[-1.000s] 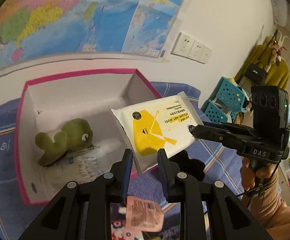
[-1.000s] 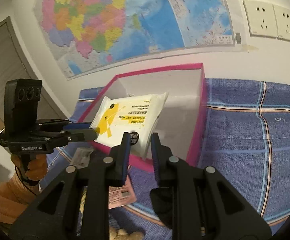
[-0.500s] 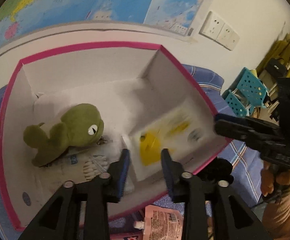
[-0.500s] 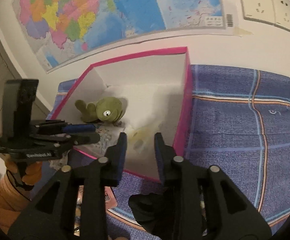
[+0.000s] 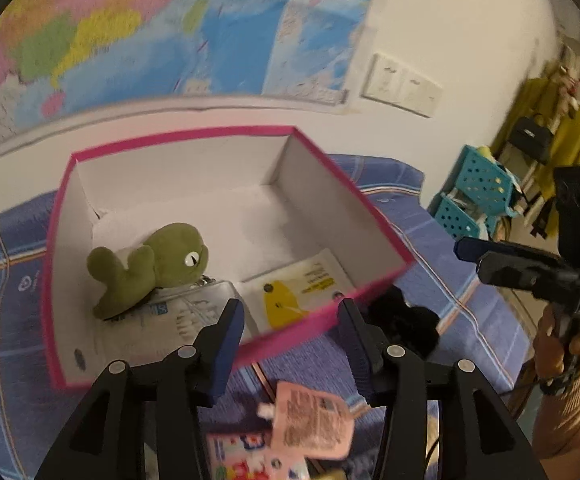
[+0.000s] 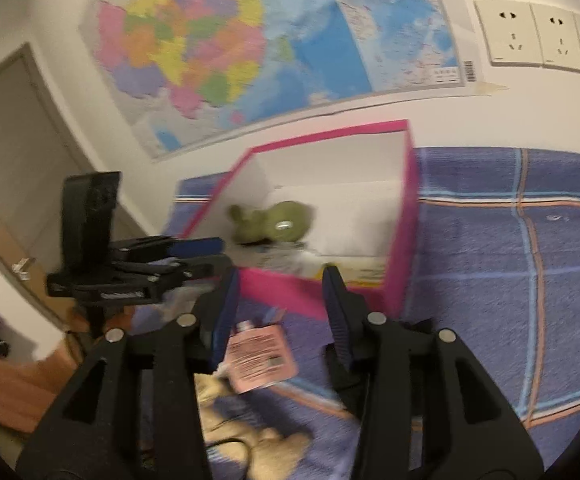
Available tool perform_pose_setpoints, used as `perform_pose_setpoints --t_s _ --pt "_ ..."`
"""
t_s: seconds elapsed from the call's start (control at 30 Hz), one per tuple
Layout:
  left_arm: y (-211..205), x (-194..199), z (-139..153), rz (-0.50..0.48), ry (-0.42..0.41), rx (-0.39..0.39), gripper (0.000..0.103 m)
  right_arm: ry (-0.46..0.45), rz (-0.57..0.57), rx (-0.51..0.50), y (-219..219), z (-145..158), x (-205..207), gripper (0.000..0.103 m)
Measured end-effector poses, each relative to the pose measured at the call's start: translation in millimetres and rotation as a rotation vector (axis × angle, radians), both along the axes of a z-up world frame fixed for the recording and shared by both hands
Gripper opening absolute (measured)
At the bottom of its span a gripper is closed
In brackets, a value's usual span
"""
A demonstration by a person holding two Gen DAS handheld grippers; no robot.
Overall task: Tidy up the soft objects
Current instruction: 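Drop the wet-wipes pack into the box by opening both grippers, then move both grippers down to the beige teddy bear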
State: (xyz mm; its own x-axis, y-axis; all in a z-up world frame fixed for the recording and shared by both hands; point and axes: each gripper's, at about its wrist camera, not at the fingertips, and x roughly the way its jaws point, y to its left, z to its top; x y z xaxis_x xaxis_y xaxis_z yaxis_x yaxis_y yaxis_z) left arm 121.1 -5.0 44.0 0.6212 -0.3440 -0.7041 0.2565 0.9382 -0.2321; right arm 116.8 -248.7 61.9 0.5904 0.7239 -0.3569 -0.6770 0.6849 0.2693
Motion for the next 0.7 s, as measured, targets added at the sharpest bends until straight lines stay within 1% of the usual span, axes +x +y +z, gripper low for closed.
perform_pose_setpoints --t_s 0.03,0.13,0.2,0.27,0.37,0.47,0.6,0.63,0.67,0.7 --pt "-2.7 -6.0 1.4 -0.013 -0.007 0.002 0.050 -0.005 0.010 0.005 -0.2 0.1 -6.0 0.046" --pt "-11.4 -28.5 1.4 -0.053 -0.023 0.026 0.051 -0.023 0.023 -0.010 -0.7 -3.7 -25.7 0.052" --pt "-14.9 -40.9 -3.4 -0.085 -0.012 0.013 0.051 -0.020 0.028 -0.031 -2.0 -11.7 -37.4 0.054" --pt "-22.4 -52.5 -11.8 -0.124 0.008 0.019 0.052 -0.006 0.019 -0.059 -3.9 -23.1 -44.6 0.055" --pt "-33.4 -68.0 -27.9 -0.180 0.053 0.037 0.053 0.051 0.009 -0.097 -5.4 -47.1 -48.2 0.055" --pt "-41.5 -78.1 -40.4 -0.210 0.092 0.041 0.053 0.130 0.013 -0.114 -6.0 -74.8 -47.2 0.055" --pt "-45.7 -91.3 -50.8 -0.235 0.132 0.009 0.053 0.231 0.016 -0.132 -0.2 -108.2 -41.4 0.056" --pt "-47.0 -93.9 -51.3 -0.240 0.130 0.012 0.054 0.257 0.019 -0.132 1.5 -116.3 -39.4 0.058" --pt "-48.7 -96.8 -52.2 -0.247 0.131 0.015 0.054 0.272 0.021 -0.130 2.9 -121.1 -39.7 0.063" --pt "-49.3 -99.0 -53.8 -0.249 0.133 0.022 0.055 0.285 0.025 -0.126 4.4 -126.2 -39.1 0.065"
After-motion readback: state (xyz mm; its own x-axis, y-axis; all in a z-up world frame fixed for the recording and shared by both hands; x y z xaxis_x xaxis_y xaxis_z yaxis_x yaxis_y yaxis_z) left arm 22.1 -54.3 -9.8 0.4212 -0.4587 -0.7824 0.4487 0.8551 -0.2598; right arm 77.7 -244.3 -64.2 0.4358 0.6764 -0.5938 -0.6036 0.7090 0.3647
